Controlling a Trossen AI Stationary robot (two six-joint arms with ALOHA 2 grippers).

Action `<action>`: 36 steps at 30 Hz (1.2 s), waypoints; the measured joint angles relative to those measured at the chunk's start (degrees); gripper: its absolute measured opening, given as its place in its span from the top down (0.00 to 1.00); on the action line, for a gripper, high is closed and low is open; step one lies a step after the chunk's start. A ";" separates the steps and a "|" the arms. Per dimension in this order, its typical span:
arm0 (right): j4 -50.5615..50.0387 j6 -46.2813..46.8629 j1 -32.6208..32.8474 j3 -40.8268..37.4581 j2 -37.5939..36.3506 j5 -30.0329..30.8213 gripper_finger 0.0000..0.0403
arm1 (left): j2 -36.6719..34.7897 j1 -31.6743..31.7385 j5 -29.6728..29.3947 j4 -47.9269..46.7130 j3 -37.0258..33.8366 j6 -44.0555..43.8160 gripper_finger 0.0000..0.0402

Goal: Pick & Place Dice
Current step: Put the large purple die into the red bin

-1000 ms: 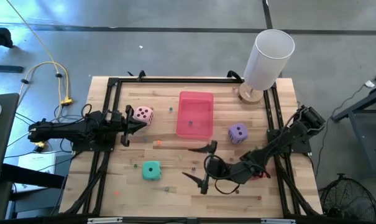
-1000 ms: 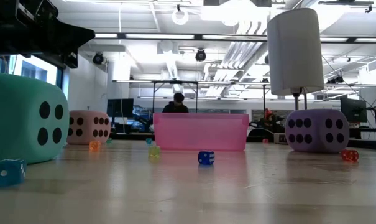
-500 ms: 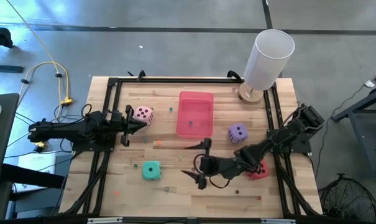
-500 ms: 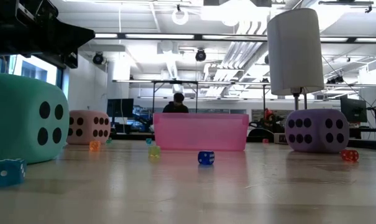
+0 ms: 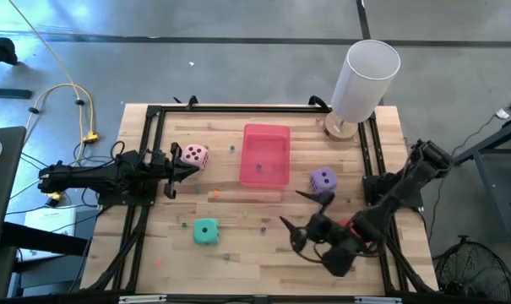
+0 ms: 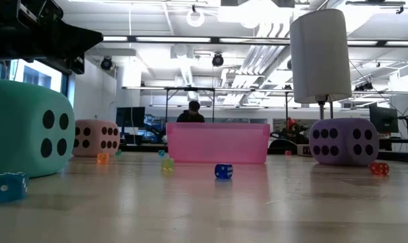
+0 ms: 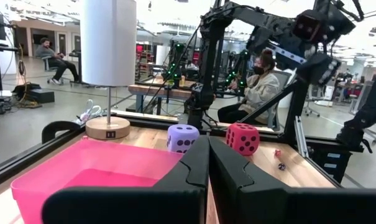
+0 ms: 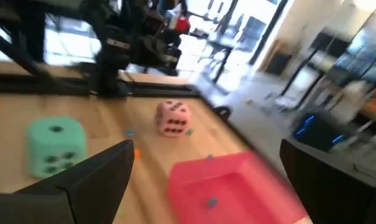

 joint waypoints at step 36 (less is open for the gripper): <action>-33.29 49.44 -27.62 -26.44 -19.75 -45.46 0.02 | 0.61 -0.06 7.23 8.08 0.00 -10.14 1.00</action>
